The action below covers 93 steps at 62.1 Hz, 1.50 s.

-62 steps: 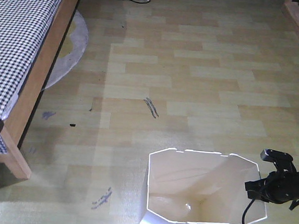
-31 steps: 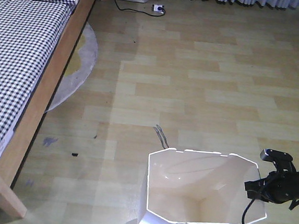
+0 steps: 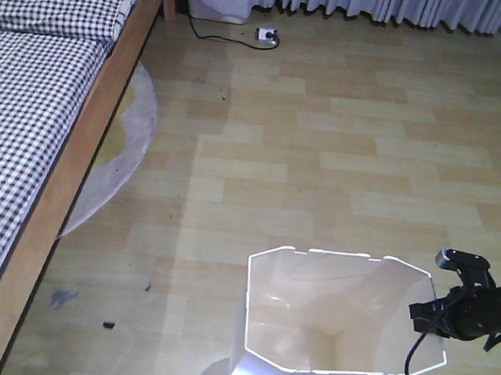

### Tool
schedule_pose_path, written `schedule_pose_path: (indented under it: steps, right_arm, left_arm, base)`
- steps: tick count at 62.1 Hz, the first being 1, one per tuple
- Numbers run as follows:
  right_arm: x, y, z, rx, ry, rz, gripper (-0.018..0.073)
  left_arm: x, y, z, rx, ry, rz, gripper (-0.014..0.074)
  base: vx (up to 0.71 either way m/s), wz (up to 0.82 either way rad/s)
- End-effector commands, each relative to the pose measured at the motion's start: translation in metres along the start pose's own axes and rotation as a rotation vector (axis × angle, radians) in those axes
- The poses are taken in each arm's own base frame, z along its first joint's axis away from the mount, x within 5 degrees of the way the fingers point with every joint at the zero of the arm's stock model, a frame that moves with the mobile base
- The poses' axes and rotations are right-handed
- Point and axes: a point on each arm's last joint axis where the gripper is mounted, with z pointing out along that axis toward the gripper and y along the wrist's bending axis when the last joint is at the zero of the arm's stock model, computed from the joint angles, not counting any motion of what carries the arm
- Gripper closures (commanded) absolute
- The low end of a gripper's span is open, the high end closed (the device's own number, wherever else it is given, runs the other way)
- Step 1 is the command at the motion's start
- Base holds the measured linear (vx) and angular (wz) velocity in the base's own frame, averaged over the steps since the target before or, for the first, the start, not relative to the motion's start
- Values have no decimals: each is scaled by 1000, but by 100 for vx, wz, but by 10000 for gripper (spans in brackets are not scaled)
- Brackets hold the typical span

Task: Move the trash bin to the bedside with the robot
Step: 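Hold the bin with the right gripper while driving toward the bed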

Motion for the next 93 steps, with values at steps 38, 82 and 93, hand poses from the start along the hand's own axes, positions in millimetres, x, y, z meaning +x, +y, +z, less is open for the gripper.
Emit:
schedule_pose_path:
  steps: [38,82,93]
  right_arm:
    - [-18,18,-19,-163,-123,-15,566]
    - [-19,18,-19,-164,-124,-15,566]
    - [-19,18,-19,-164,-124,-15,566]
  left_arm:
    - [3,0,2,5,-51,-12,602]
    - [3,0,2,5,-51,-12,602]
    - [3,0,2,5,-51,-12,602]
  base:
    - [45,1]
    - [43,1]
    - [40,-3]
